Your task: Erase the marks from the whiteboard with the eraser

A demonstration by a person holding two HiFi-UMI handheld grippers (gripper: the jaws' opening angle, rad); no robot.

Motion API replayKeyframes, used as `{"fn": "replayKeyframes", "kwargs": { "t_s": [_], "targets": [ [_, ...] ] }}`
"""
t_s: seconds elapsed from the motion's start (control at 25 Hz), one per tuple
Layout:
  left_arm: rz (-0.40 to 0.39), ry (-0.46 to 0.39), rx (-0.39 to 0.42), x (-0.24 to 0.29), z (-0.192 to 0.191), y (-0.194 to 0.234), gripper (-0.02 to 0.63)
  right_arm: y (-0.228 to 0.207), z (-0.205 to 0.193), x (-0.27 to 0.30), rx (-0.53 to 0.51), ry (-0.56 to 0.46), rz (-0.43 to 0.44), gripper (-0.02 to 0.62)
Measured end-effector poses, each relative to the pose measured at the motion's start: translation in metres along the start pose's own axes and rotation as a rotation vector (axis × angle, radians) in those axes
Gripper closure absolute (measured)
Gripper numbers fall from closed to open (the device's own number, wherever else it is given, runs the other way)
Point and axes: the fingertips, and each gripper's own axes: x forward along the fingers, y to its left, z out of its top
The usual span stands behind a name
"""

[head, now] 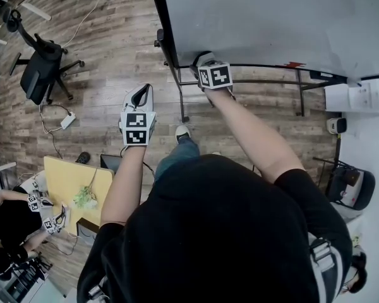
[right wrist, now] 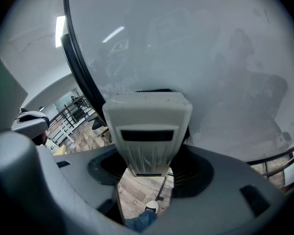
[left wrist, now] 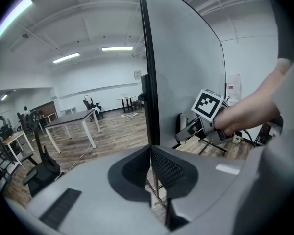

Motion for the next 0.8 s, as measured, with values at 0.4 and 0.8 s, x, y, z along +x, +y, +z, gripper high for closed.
{"fn": "replayKeyframes", "kwargs": {
  "t_s": [0.4, 0.8],
  "targets": [
    [-0.007, -0.008, 0.007, -0.001, 0.007, -0.011, 0.592, 0.001, -0.013, -0.012, 0.001, 0.008, 0.013, 0.347],
    [-0.012, -0.022, 0.013, -0.01, 0.01, -0.028, 0.592, 0.002, -0.035, -0.035, -0.016, 0.007, 0.02, 0.347]
  ]
}}
